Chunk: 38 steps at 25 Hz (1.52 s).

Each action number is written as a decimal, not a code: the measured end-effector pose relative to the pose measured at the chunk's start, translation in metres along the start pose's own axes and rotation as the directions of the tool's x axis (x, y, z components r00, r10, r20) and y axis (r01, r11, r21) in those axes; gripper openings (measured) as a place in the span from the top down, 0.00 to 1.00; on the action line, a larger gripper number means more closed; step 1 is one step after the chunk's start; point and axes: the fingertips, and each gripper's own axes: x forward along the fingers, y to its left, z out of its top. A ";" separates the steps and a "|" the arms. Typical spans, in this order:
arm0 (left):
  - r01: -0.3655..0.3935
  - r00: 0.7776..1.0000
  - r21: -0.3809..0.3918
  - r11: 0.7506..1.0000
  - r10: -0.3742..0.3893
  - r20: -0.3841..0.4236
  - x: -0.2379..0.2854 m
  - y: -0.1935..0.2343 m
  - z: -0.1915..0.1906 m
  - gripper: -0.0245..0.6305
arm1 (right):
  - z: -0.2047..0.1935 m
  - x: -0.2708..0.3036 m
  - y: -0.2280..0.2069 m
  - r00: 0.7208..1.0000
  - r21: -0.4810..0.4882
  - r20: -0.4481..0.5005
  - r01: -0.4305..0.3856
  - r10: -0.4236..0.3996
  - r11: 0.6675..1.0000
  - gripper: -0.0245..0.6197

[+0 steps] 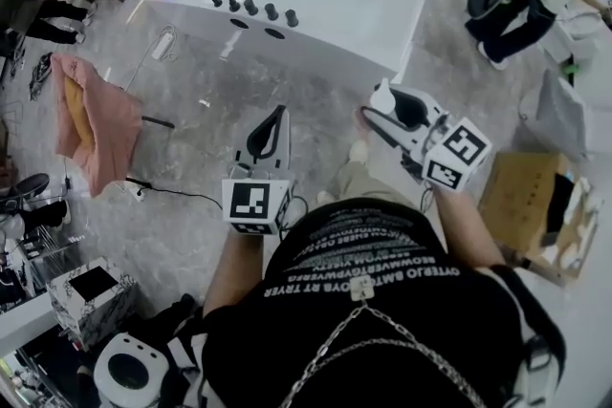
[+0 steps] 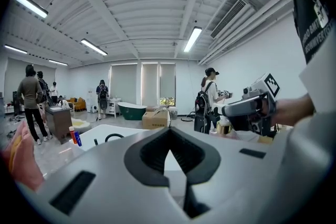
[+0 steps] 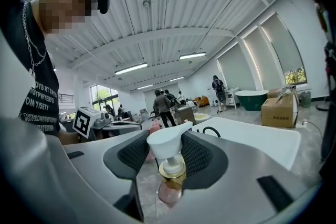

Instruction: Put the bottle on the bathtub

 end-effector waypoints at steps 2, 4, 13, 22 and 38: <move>-0.005 1.000 -0.010 1.000 0.005 0.001 0.014 0.004 0.005 0.96 | 0.003 0.007 -0.013 1.000 -0.003 -0.003 -0.004 0.004 1.000 0.68; -0.004 1.000 -0.012 1.000 0.004 -0.004 0.027 0.006 0.005 0.96 | 0.006 0.012 -0.026 1.000 -0.006 -0.007 -0.007 0.007 1.000 0.68; 0.012 1.000 0.028 1.000 -0.012 -0.004 0.085 0.015 0.019 0.96 | 0.024 0.026 -0.079 1.000 -0.014 -0.022 -0.009 0.009 1.000 0.68; -0.051 0.999 0.012 0.999 0.051 -0.002 0.119 0.030 0.042 0.96 | 0.052 0.039 -0.120 0.998 -0.026 -0.016 -0.059 0.059 0.998 0.68; -0.126 0.992 0.020 0.992 0.126 0.002 0.158 0.010 0.058 0.96 | 0.049 0.029 -0.184 0.995 -0.014 -0.017 -0.102 0.102 0.995 0.68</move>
